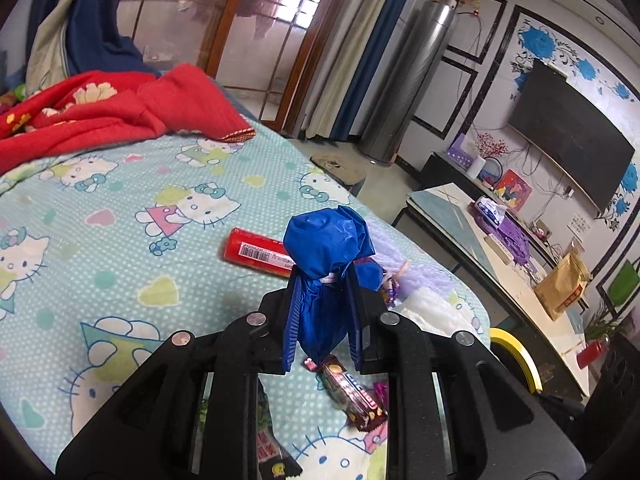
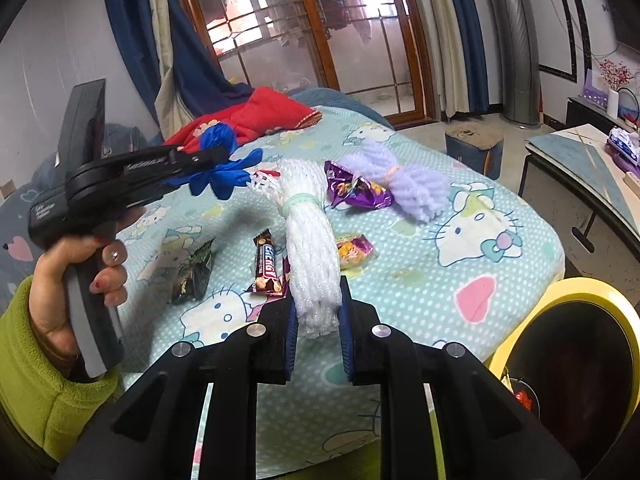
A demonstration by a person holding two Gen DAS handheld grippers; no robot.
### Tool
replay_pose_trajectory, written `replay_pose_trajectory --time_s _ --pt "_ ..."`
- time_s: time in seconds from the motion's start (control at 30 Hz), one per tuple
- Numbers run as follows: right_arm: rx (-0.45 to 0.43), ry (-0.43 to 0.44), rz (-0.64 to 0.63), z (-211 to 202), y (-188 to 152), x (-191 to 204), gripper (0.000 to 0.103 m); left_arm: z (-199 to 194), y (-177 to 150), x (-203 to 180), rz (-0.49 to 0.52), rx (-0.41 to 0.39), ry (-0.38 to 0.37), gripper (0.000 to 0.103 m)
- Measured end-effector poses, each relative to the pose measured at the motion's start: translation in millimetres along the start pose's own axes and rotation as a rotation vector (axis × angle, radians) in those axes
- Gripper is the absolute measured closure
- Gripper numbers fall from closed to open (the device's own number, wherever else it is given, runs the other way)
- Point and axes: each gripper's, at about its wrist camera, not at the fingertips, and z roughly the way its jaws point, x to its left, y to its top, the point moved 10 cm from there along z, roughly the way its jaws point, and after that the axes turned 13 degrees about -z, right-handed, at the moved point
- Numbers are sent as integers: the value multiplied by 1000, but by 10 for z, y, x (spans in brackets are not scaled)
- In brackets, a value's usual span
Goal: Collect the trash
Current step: 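Carry the blue bag and white mesh bundle over the yellow bin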
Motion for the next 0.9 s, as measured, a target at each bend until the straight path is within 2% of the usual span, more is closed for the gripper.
replay_pose_trajectory --time_s 0.47,0.9 --pt "-39 -95 40 -296 35 -343 86 -225 -108 -495 78 -6 -104 89" --pt "-72 -189 90 -580 9 -738 86 -290 -348 -923 155 20 -182 89"
